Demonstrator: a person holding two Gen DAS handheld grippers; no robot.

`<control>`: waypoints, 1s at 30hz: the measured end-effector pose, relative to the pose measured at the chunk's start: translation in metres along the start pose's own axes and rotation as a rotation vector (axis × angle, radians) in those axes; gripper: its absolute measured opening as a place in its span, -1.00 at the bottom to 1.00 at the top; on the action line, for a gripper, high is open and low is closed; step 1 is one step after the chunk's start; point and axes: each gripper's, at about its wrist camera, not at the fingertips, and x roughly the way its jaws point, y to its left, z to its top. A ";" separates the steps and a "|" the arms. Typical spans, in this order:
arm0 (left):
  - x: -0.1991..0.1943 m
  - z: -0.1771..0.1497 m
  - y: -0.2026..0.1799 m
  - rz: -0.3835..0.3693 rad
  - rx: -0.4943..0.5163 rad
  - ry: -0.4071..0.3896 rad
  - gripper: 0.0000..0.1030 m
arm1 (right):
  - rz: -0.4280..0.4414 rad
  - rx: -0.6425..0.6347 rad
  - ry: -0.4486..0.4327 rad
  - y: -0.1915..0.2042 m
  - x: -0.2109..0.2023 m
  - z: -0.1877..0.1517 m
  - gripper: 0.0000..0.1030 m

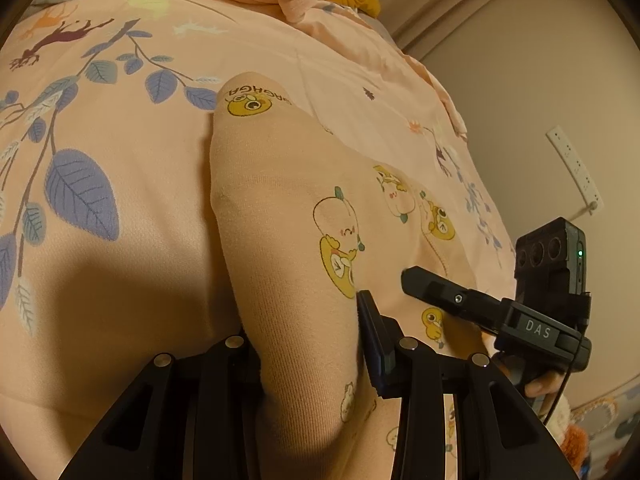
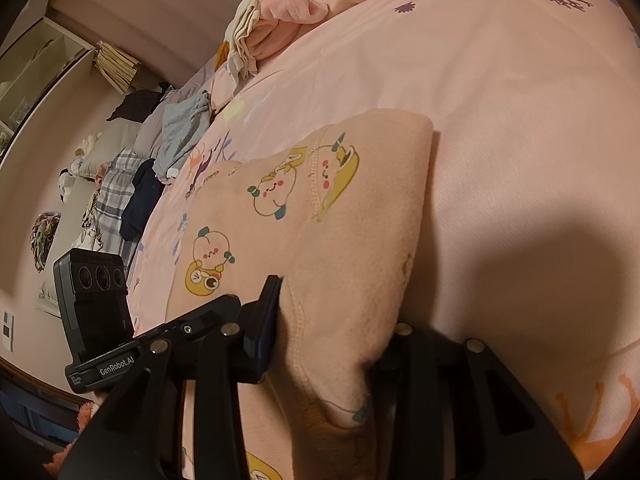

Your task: Fold small clothes

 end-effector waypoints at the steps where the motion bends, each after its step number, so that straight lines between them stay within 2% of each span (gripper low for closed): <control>1: 0.000 0.000 0.000 0.000 0.001 0.000 -0.24 | -0.004 -0.004 -0.001 0.001 0.000 0.000 -0.33; 19: 0.001 -0.003 -0.002 0.016 0.016 -0.009 -0.24 | -0.067 -0.051 -0.009 0.010 -0.003 -0.005 -0.33; 22: 0.001 -0.003 -0.003 0.019 0.019 -0.011 -0.24 | -0.116 -0.084 -0.017 0.017 -0.003 -0.007 -0.33; 27: 0.001 -0.002 -0.003 0.026 0.029 -0.015 -0.24 | -0.263 -0.180 -0.044 0.039 0.001 -0.012 -0.29; 30: 0.001 -0.002 -0.003 0.027 0.031 -0.016 -0.24 | -0.291 -0.198 -0.044 0.041 0.002 -0.011 -0.29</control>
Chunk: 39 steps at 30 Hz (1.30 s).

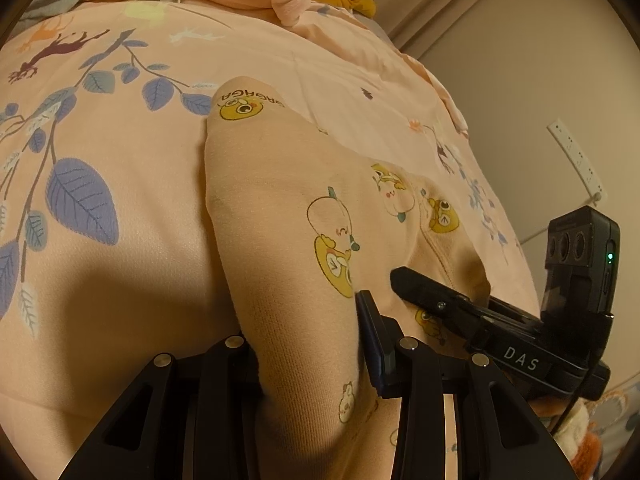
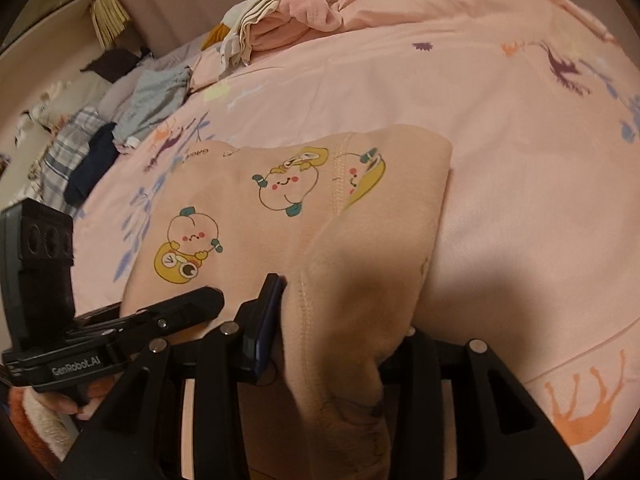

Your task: Fold small clothes

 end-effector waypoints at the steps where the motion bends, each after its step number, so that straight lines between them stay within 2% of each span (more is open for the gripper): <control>1: 0.000 0.000 0.000 0.000 0.000 0.000 -0.24 | -0.001 0.000 0.000 -0.001 0.000 0.000 -0.29; 13: 0.000 -0.001 0.000 0.004 0.006 -0.005 -0.24 | -0.045 -0.046 -0.009 0.006 -0.002 -0.002 -0.27; 31: 0.000 -0.001 -0.001 0.015 0.014 -0.012 -0.27 | -0.055 -0.055 -0.011 0.007 -0.001 -0.001 -0.27; 39: -0.001 -0.001 -0.004 0.039 0.032 -0.018 -0.28 | -0.123 -0.110 -0.029 0.018 -0.003 -0.004 -0.26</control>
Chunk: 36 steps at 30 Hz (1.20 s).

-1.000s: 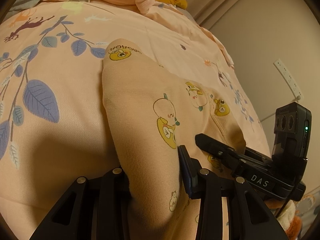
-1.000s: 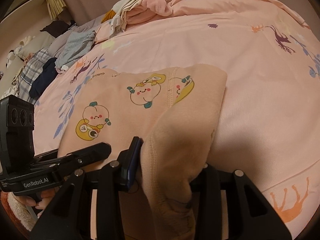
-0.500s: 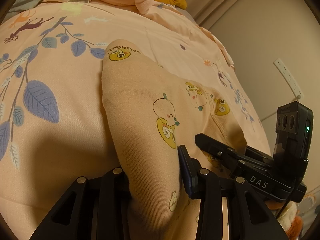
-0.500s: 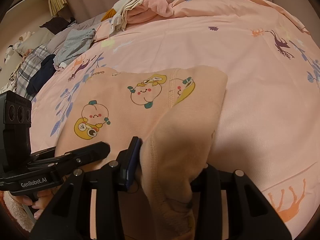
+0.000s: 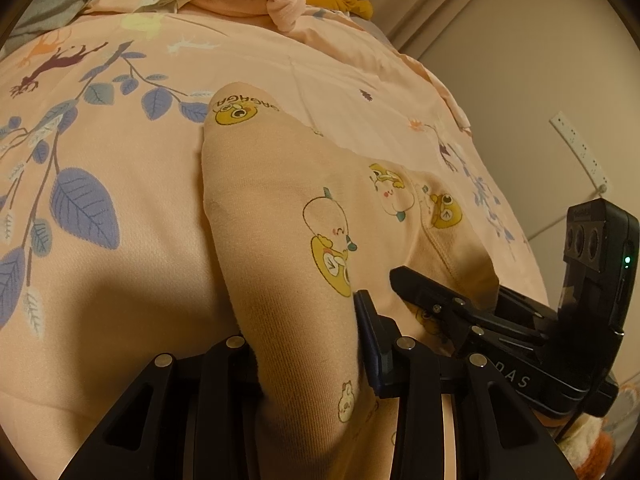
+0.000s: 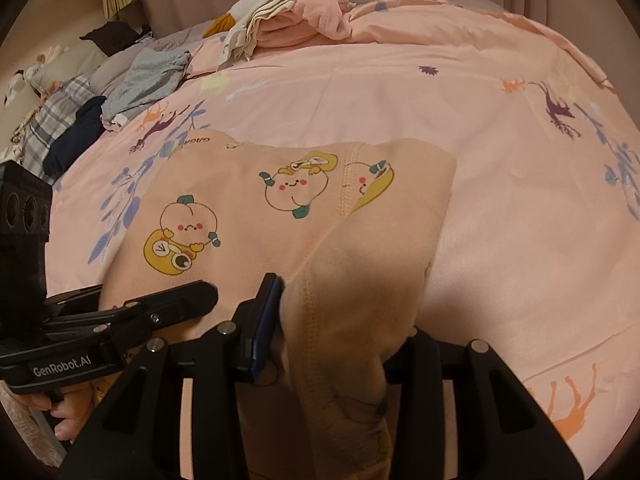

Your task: Fold small clothes

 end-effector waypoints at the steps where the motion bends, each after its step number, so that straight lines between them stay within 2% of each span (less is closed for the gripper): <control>1: 0.000 0.000 0.000 0.003 0.002 -0.001 -0.28 | 0.002 0.004 0.002 -0.001 0.000 0.000 -0.26; 6: -0.004 0.003 -0.009 0.050 0.034 0.006 -0.31 | 0.041 0.062 0.018 -0.007 -0.004 0.003 -0.32; 8: -0.008 0.005 -0.015 0.078 0.073 0.000 -0.36 | 0.044 0.061 0.009 -0.002 -0.011 0.004 -0.47; 12: -0.027 0.011 -0.019 0.044 0.055 -0.029 -0.51 | 0.035 0.055 -0.051 0.009 -0.032 0.007 -0.58; 14: -0.042 0.018 -0.021 0.011 0.045 -0.064 -0.53 | 0.080 0.077 -0.107 0.012 -0.052 0.011 -0.59; 18: -0.093 0.031 -0.033 -0.007 0.084 -0.149 -0.53 | 0.246 0.124 -0.263 0.018 -0.115 0.019 -0.59; 21: -0.138 0.034 -0.043 -0.054 0.104 -0.212 -0.53 | 0.250 0.078 -0.342 0.037 -0.150 0.021 -0.59; 24: -0.186 0.035 -0.053 -0.029 0.136 -0.308 -0.53 | 0.340 0.043 -0.417 0.057 -0.175 0.025 -0.59; 26: -0.213 0.036 -0.056 -0.006 0.162 -0.347 -0.53 | 0.367 0.032 -0.428 0.071 -0.184 0.029 -0.59; 28: -0.226 0.036 -0.059 0.021 0.175 -0.360 -0.53 | 0.376 0.021 -0.399 0.087 -0.188 0.035 -0.59; 31: -0.245 0.034 -0.052 0.067 0.149 -0.369 -0.53 | 0.438 -0.007 -0.381 0.108 -0.189 0.042 -0.59; 36: -0.273 0.027 -0.038 0.033 0.170 -0.435 -0.53 | 0.454 -0.042 -0.372 0.133 -0.194 0.050 -0.59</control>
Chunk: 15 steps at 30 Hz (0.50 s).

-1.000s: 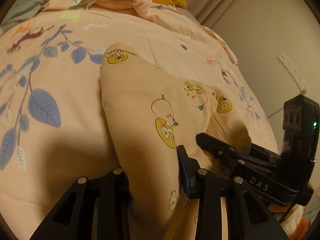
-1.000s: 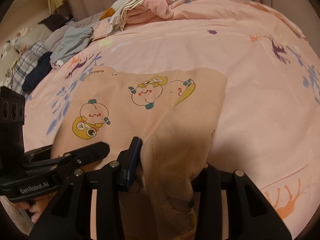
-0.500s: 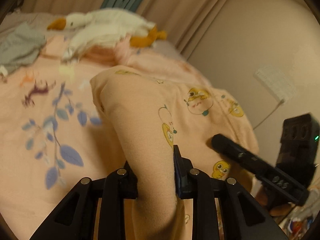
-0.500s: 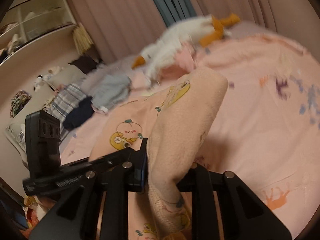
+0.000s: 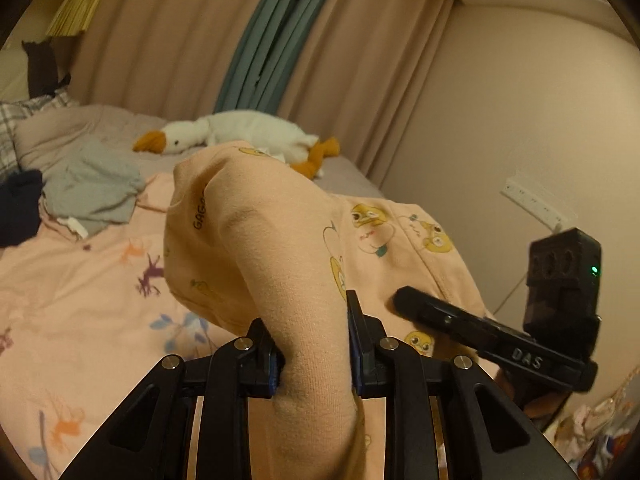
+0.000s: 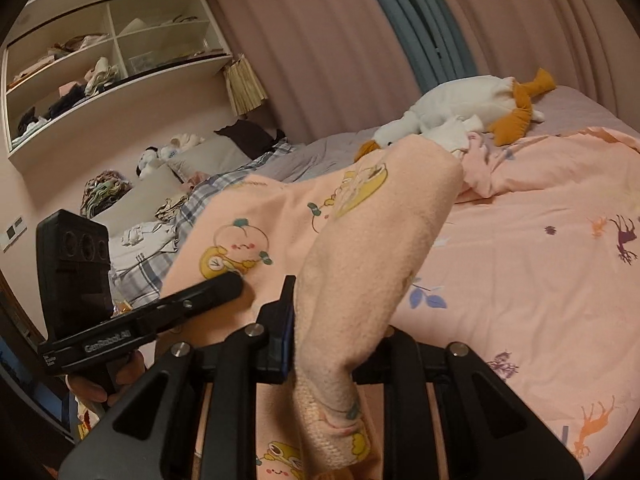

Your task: Fold small clothes

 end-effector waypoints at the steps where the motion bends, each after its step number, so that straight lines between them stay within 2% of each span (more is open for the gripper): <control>1: -0.002 0.000 0.004 0.000 -0.013 -0.007 -0.53 | 0.007 -0.007 -0.002 0.001 0.004 0.002 -0.59; 5: -0.003 0.002 0.020 0.026 0.001 -0.042 -0.53 | 0.010 0.003 0.024 0.003 0.026 0.007 -0.59; 8: 0.009 0.001 0.033 0.092 -0.013 0.001 -0.53 | -0.005 -0.001 0.051 0.001 0.046 0.003 -0.59; 12: 0.031 -0.003 0.054 0.089 -0.029 0.035 -0.53 | -0.052 -0.008 0.096 -0.008 0.069 -0.007 -0.59; 15: 0.048 -0.007 0.076 0.069 -0.111 0.083 -0.53 | -0.085 -0.003 0.118 -0.022 0.086 -0.015 -0.59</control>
